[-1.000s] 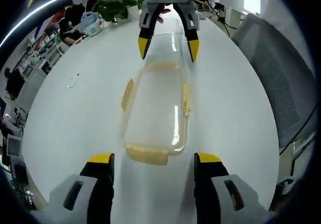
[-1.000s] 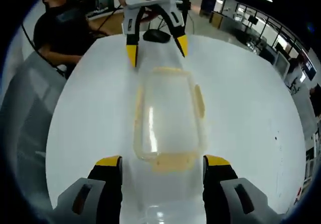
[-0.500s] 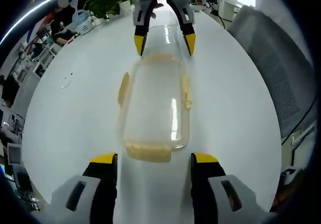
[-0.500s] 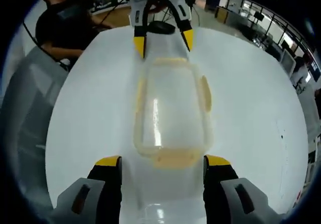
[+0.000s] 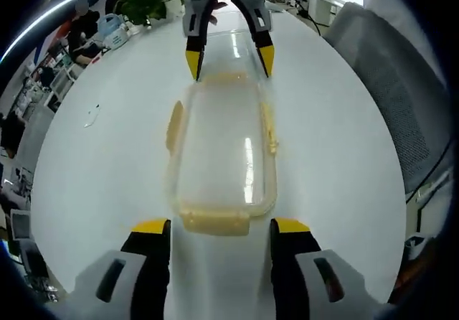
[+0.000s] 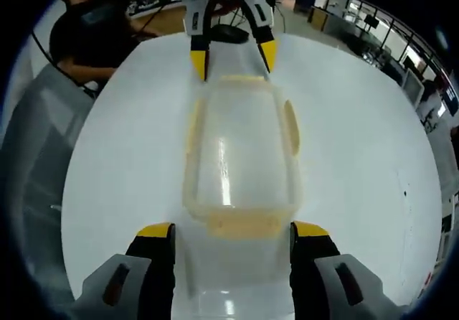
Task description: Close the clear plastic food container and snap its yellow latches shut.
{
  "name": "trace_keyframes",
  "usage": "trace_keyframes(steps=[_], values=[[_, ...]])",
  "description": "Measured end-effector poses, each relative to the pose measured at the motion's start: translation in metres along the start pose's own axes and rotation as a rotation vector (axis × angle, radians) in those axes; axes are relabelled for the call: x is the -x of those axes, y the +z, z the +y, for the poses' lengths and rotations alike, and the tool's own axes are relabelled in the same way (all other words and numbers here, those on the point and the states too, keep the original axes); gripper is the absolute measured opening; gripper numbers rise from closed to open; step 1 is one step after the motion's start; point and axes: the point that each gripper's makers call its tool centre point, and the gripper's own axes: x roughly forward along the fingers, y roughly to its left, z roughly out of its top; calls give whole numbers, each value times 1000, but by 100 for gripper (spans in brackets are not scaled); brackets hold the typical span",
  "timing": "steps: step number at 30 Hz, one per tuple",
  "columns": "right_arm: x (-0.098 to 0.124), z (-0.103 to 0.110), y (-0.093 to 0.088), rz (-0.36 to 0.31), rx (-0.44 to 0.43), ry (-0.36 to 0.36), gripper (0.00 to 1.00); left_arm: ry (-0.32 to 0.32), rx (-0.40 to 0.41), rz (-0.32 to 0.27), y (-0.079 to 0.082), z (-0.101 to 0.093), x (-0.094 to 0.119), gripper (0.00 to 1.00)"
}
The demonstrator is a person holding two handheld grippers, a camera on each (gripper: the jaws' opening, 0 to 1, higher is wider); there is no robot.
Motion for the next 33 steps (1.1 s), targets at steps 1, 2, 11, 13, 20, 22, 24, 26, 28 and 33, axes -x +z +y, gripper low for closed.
trace_keyframes(steps=[1, 2, 11, 13, 20, 22, 24, 26, 28, 33], values=[[0, -1, 1, -3, 0, -2, 65, -2, -3, 1, 0, 0, 0, 57], [-1, -2, 3, -7, 1, -4, 65, -2, -4, 3, 0, 0, -1, 56], [-4, -3, 3, -1, -2, 11, 64, -6, -7, 10, -2, 4, -2, 54], [-4, 0, 3, -2, -3, 27, 61, -17, -4, 10, -2, 3, -3, 52], [-2, -2, 3, -4, -4, 27, 58, -54, 9, -1, 0, 1, -7, 41], [-3, -4, 3, -3, -11, 23, 56, -58, 8, 0, 1, 0, -7, 40], [-3, -5, 3, -3, -13, 20, 53, -60, 14, 3, 1, 0, -7, 40], [0, -8, 2, 2, -12, 18, 40, -62, 29, 4, 0, 0, -7, 40], [-1, -7, 2, 3, -6, 20, 40, -64, 36, 4, 0, -1, -7, 40], [-2, -6, 2, 7, -7, 15, 40, -68, 42, 1, -1, -1, -6, 40]])
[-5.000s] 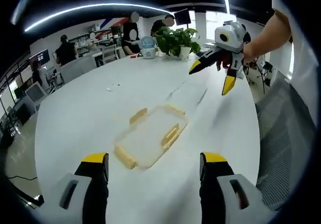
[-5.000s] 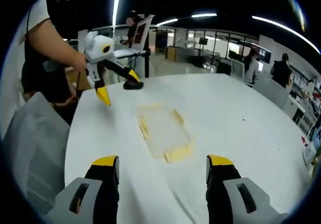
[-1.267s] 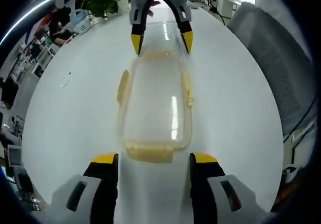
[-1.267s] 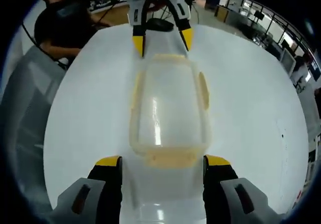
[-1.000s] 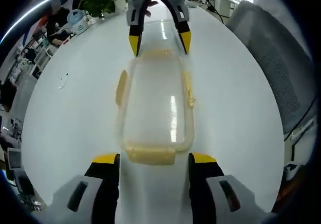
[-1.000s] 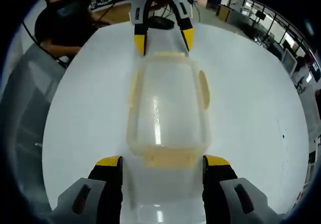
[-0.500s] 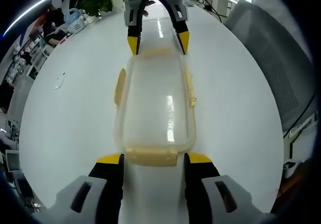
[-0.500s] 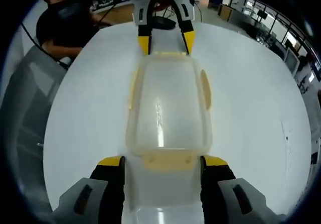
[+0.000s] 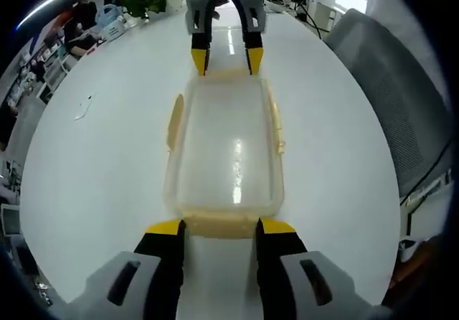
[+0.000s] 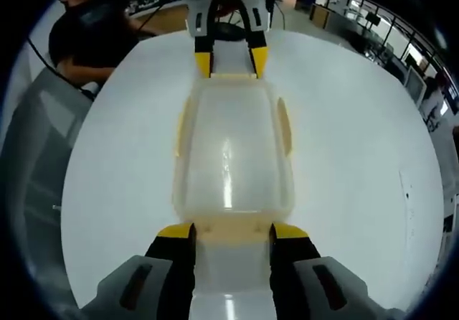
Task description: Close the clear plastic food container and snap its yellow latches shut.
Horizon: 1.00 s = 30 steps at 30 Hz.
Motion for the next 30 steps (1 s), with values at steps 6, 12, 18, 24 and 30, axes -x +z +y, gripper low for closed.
trace_keyframes(steps=[6, 12, 18, 24, 30], values=[[0, 0, 0, 7, 4, 3, 40, -3, 7, -6, 0, 1, 0, 40], [-1, 0, 1, 23, 12, 8, 40, -28, -3, 18, 1, 2, -2, 40], [-2, -1, 1, 58, 21, 16, 40, -47, 1, 44, 1, 1, -4, 40], [-2, -2, -1, 75, -9, 6, 37, -52, 9, 92, 0, 0, -5, 39], [-1, -2, -1, 85, -5, 6, 36, -22, 13, 116, 0, -1, -3, 37]])
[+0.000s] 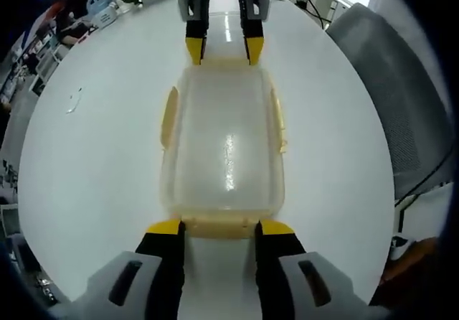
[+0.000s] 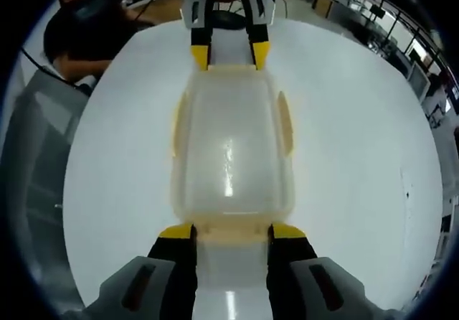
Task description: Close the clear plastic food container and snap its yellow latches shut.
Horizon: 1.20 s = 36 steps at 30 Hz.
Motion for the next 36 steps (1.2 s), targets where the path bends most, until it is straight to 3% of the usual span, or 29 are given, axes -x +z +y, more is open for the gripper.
trace_keyframes(steps=[5, 17, 36], values=[[0, 0, 1, 2, -2, -2, 36, 37, 6, -2, -1, -1, 2, 37], [4, 6, 2, 21, 27, 0, 36, 20, 37, 20, 0, -13, 6, 38], [50, 4, -5, -2, 69, -34, 36, 76, 44, -16, 35, -14, 41, 38]])
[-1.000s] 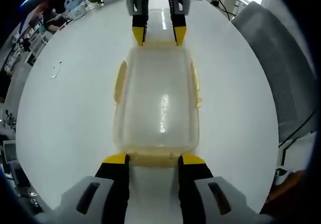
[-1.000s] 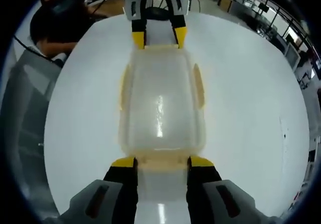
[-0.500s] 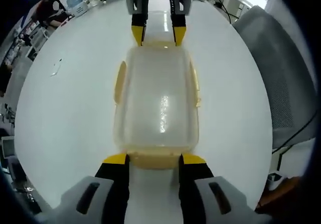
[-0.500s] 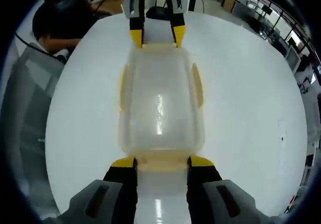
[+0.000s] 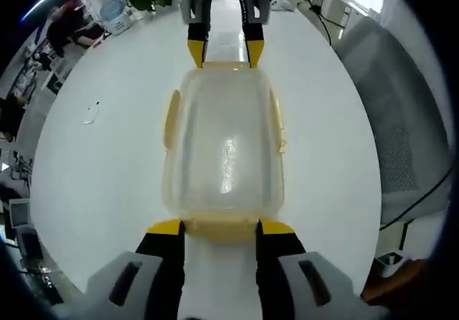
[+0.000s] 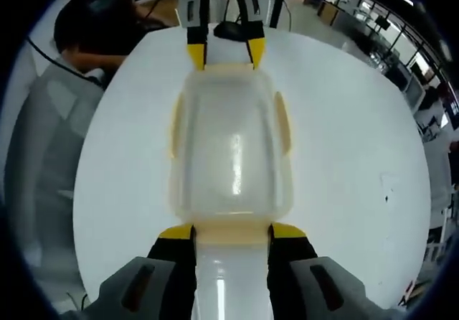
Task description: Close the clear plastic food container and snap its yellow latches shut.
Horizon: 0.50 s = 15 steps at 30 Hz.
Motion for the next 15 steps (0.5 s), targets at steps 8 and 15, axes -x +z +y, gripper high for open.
trace_keyframes(steps=[8, 15], values=[[15, 1, -4, 5, 8, -14, 36, 16, -1, 0, 13, -2, 7, 38], [26, 2, -8, 1, 14, -22, 36, 29, -3, -2, 23, -3, 18, 38]])
